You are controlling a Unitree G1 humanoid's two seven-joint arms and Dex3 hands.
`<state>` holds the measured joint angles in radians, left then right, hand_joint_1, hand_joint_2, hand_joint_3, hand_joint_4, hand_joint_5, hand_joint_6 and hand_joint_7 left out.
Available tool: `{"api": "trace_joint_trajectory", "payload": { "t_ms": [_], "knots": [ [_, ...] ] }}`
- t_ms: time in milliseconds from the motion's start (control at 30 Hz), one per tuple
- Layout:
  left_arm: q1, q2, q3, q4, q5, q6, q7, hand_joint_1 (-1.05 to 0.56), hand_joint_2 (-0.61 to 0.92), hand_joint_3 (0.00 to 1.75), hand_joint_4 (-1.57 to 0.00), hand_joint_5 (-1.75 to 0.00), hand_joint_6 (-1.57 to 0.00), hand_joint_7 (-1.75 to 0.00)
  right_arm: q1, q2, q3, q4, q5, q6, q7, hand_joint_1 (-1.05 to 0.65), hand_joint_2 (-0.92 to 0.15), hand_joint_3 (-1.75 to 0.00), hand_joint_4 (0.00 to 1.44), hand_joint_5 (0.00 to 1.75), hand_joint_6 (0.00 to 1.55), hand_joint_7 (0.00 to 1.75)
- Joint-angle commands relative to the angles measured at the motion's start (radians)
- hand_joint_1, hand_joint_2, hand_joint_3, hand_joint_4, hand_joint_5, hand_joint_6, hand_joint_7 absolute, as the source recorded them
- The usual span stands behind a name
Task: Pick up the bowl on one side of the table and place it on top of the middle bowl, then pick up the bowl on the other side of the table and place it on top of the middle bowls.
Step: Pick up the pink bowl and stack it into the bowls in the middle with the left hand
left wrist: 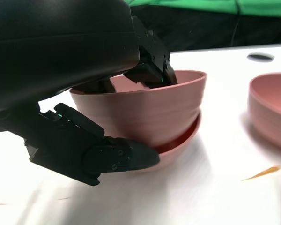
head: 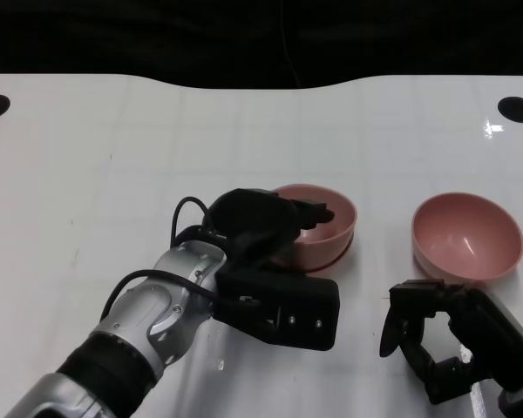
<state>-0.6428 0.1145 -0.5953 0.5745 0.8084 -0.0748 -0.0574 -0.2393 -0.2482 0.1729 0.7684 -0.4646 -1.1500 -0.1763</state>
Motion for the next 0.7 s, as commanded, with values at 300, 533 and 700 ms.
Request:
{"api": "trace_joint_trajectory", "payload": {
  "t_ms": [300, 533, 700],
  "knots": [
    [0.048, 0.088, -0.018, -0.208, 0.07, 0.1, -0.093, -0.91, 0.92, 0.74, 0.0, -0.31, -0.16, -0.01, -0.002, -0.009, 0.0, 0.002, 0.018, -0.01, 0.006, -0.02, -0.18, -1.6, 0.87, 1.66, 0.85, 1.32],
    [0.092, 0.14, -0.039, -0.213, 0.119, 0.044, -0.001, -0.6, 0.92, 0.41, 0.0, -0.34, -0.2, -0.02, 0.002, -0.01, -0.001, -0.013, 0.013, 0.002, 0.007, -0.03, -0.21, -1.57, 0.85, 1.7, 0.85, 1.33],
    [0.104, 0.148, -0.038, -0.172, 0.104, 0.005, -0.001, -0.47, 0.92, 0.27, 0.0, -0.3, -0.17, 0.0, 0.002, -0.005, -0.005, -0.009, 0.01, -0.009, -0.006, -0.02, -0.2, -1.57, 0.85, 1.7, 0.85, 1.34]
  ]
}}
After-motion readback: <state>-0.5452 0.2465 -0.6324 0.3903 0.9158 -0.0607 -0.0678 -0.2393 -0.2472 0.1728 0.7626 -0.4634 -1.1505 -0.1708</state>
